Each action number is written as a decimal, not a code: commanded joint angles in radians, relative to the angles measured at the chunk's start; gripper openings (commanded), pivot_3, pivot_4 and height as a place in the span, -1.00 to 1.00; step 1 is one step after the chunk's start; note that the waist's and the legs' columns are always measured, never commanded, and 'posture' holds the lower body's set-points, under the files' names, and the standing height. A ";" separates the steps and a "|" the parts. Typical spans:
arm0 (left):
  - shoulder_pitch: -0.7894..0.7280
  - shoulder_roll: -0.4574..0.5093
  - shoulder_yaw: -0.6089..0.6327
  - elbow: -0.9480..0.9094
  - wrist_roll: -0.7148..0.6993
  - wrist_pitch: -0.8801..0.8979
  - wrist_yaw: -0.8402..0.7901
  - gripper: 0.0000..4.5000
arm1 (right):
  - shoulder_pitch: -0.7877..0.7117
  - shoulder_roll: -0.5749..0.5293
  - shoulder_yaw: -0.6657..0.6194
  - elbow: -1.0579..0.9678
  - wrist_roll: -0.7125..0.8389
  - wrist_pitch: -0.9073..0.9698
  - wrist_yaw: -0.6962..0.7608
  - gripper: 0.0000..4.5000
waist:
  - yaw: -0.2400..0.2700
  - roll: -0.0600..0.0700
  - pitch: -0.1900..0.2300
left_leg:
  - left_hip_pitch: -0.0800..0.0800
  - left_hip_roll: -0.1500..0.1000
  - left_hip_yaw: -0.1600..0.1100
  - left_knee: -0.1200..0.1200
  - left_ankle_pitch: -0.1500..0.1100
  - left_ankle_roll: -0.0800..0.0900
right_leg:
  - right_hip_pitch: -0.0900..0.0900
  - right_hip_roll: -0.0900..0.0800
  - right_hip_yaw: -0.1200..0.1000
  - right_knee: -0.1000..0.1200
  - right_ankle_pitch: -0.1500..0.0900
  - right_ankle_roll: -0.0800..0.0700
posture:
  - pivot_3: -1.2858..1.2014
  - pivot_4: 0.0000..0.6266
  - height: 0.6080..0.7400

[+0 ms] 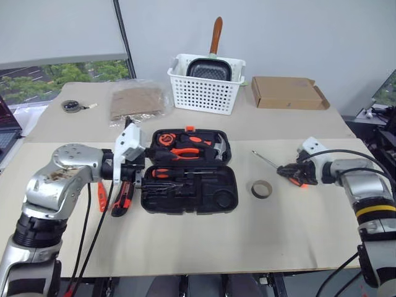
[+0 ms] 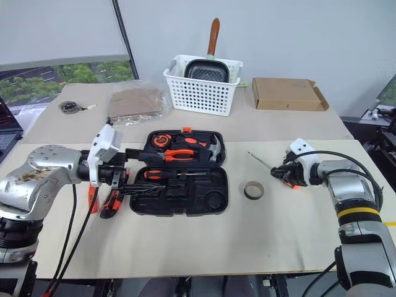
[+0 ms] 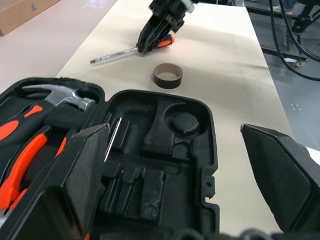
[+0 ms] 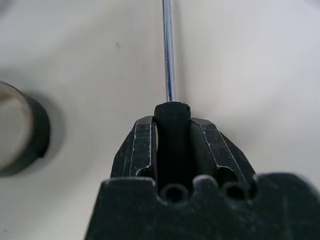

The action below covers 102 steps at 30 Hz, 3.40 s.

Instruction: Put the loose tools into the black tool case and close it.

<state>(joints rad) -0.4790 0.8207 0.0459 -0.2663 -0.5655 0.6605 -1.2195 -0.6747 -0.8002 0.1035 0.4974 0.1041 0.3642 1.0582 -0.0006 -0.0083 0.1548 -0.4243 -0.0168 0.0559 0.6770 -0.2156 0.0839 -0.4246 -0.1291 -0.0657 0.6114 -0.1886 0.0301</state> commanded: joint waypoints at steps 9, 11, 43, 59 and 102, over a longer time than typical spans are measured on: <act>0.237 0.131 0.255 -0.087 -0.079 -0.001 0.014 1.00 | -0.080 0.170 0.128 -0.473 0.104 0.035 0.128 -0.72 | -0.004 0.000 0.001 | 0.001 0.003 0.000 -0.001 -0.002 -0.005 | 0.000 0.000 -0.002 0.000 -0.001 -0.001 | 0.03 -0.52 0.39; 0.277 0.140 0.283 -0.106 -0.091 0.002 0.022 1.00 | -0.099 0.196 0.163 -0.454 0.086 0.027 0.134 -0.72 | 0.000 0.000 0.001 | 0.001 0.002 0.000 -0.001 -0.004 -0.010 | -0.003 -0.001 -0.002 -0.001 -0.001 -0.001 | 0.03 -0.52 0.39; 0.483 0.164 0.440 -0.230 -0.190 0.028 0.128 1.00 | -0.219 0.378 0.286 -0.068 -0.125 -0.319 0.183 0.44 | -0.009 0.000 0.001 | 0.003 0.001 -0.001 -0.003 -0.002 -0.015 | -0.005 0.003 -0.002 0.001 -0.001 -0.005 | 0.03 -0.52 0.39; 0.540 0.147 0.444 -0.185 -0.176 -0.018 0.123 1.00 | -0.087 0.519 0.125 -0.116 0.081 -0.263 0.133 0.06 | -0.009 0.000 0.001 | 0.003 0.004 0.000 -0.010 0.000 -0.019 | -0.004 0.005 -0.003 0.002 -0.002 -0.011 | 0.03 -0.52 0.39; 0.566 -0.331 0.483 -0.128 0.058 0.137 0.992 1.00 | -0.099 0.209 -0.066 -0.346 0.401 -0.135 0.457 0.97 | 0.012 -0.004 0.001 | 0.001 0.020 0.004 -0.010 0.003 -0.025 | -0.011 0.014 -0.002 0.002 0.002 -0.020 | 0.03 -0.52 0.39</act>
<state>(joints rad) 0.1057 0.4918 0.5352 -0.3794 -0.5093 0.7728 -0.2523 -0.7391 -0.5780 0.0602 0.1992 0.4743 0.2129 1.5021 0.0117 -0.0124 0.1563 -0.4235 0.0040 0.0599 0.6666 -0.2128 0.0586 -0.4353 -0.1152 -0.0675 0.6126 -0.1851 0.0082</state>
